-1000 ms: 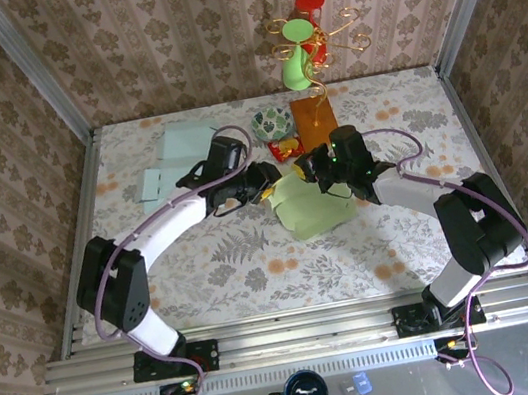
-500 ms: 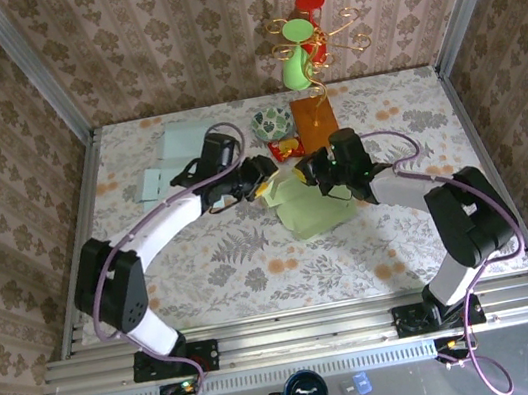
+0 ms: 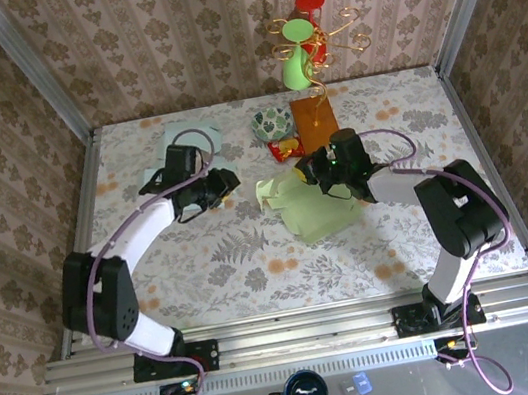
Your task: Fold the paper box
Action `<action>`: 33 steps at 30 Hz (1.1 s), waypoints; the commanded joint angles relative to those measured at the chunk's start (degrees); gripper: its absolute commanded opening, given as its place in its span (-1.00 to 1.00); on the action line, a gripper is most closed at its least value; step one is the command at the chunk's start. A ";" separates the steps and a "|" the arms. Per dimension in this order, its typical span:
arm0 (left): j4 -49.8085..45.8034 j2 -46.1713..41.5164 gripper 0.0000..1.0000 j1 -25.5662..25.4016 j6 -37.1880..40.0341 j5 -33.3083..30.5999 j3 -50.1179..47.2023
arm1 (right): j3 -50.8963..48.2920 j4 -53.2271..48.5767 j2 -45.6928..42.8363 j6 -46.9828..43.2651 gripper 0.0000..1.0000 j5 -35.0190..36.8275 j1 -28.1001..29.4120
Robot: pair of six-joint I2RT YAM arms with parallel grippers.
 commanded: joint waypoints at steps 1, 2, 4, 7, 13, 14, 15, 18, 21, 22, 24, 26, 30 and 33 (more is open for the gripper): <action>1.75 3.26 -0.21 -0.20 9.70 1.27 1.20 | 0.09 -0.10 1.11 -1.33 -1.00 -0.54 -0.21; 2.10 4.01 -0.18 -0.29 11.12 1.13 1.48 | -0.01 -0.10 1.03 -1.26 -1.00 -0.50 -0.24; 2.38 5.61 -0.12 -0.78 14.22 0.75 2.44 | -0.12 0.04 0.92 -1.10 -1.00 -0.50 -0.19; 2.65 7.90 -0.05 -1.75 17.25 0.53 3.40 | -0.30 0.56 1.01 -0.80 -1.00 -0.46 -0.24; 4.44 10.92 0.04 -4.52 20.20 -0.85 3.97 | -0.77 1.49 1.06 -0.70 -1.00 -0.98 -0.46; 4.74 11.31 0.04 -4.51 20.11 -0.89 3.96 | -0.93 1.48 1.00 -0.66 -0.99 -0.98 -0.49; 4.99 11.61 0.04 -4.57 20.07 -0.81 3.87 | -1.07 1.55 0.91 -0.71 -0.96 -1.02 -0.62; 6.59 11.46 0.03 -4.90 19.96 -0.15 3.27 | -1.57 1.46 0.60 -0.71 -0.88 -0.89 -0.81; 6.55 11.12 0.00 -5.46 20.05 0.25 3.18 | -1.92 1.57 0.07 -0.80 -0.78 -0.48 -1.11; 6.55 10.95 -0.02 -5.64 20.06 0.35 2.98 | -2.01 1.49 -0.23 -0.82 -0.75 -0.30 -1.20; 7.22 10.59 -0.05 -5.95 19.66 0.67 2.42 | -2.16 1.39 -0.73 -0.84 -0.66 0.23 -1.37; 7.81 10.48 -0.07 -6.30 19.08 1.07 1.94 | -2.14 1.16 -1.19 -1.01 -0.59 0.56 -1.47; 7.96 10.69 -0.11 -7.29 18.60 1.22 2.00 | -2.05 0.61 -1.29 -1.23 -0.60 1.04 -1.66; 7.97 10.60 -0.14 -7.66 17.83 1.18 1.96 | -2.31 0.90 -1.53 -1.06 -0.59 1.60 -1.73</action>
